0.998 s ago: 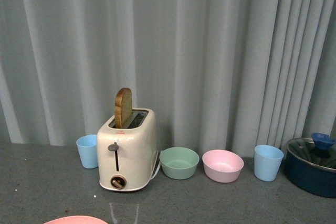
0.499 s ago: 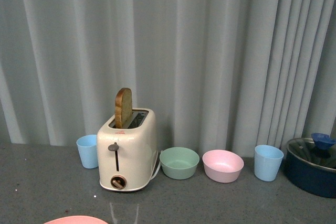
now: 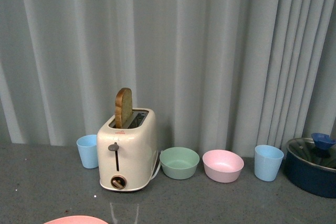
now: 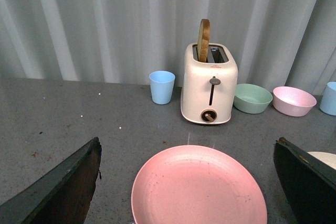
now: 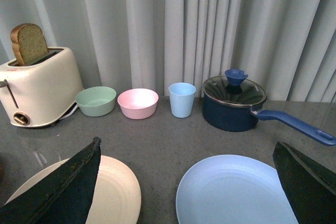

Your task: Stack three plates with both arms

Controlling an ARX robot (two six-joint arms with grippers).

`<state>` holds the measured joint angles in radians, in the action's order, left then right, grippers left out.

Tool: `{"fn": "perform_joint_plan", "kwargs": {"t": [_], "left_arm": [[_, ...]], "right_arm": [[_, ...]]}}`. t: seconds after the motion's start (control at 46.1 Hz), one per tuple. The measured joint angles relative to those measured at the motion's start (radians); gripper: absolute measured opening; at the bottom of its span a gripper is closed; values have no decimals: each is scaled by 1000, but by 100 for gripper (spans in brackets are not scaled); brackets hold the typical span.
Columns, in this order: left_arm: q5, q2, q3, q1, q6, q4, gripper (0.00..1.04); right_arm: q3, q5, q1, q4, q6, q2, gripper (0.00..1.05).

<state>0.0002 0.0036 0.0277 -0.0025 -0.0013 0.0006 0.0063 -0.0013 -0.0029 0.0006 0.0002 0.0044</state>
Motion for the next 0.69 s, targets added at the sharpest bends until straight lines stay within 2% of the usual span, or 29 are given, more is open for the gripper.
{"fn": "perform_joint_plan", "kwargs": {"t": [0.195,0.217,0.282,0.325,0.369,0.499,0.607,0.694], "left_arm": [[5,2,2,1,0,-2,98],[26,23,11,12,11,-39,98],[168,134,96,34,68,-250,98],[215,224,146,34,86,-357,98],[224,283,170,32,100,-392,98],[221,455,218,23,143,-294,98],[254,681,315,29,179,-134,98],[282,888,410,41,195,-63,98]], "right_arm": [[0,0,0,0,0,0,97],[0,0,0,0,0,0,97],[0,0,0,0,0,0,97],[0,-3,0,0,0,0,97],[0,-2,0,0,0,0,97],[0,1,0,0,0,0,97],[0,-1,0,0,0,0,97],[0,0,1,0,0,0,97]]}}
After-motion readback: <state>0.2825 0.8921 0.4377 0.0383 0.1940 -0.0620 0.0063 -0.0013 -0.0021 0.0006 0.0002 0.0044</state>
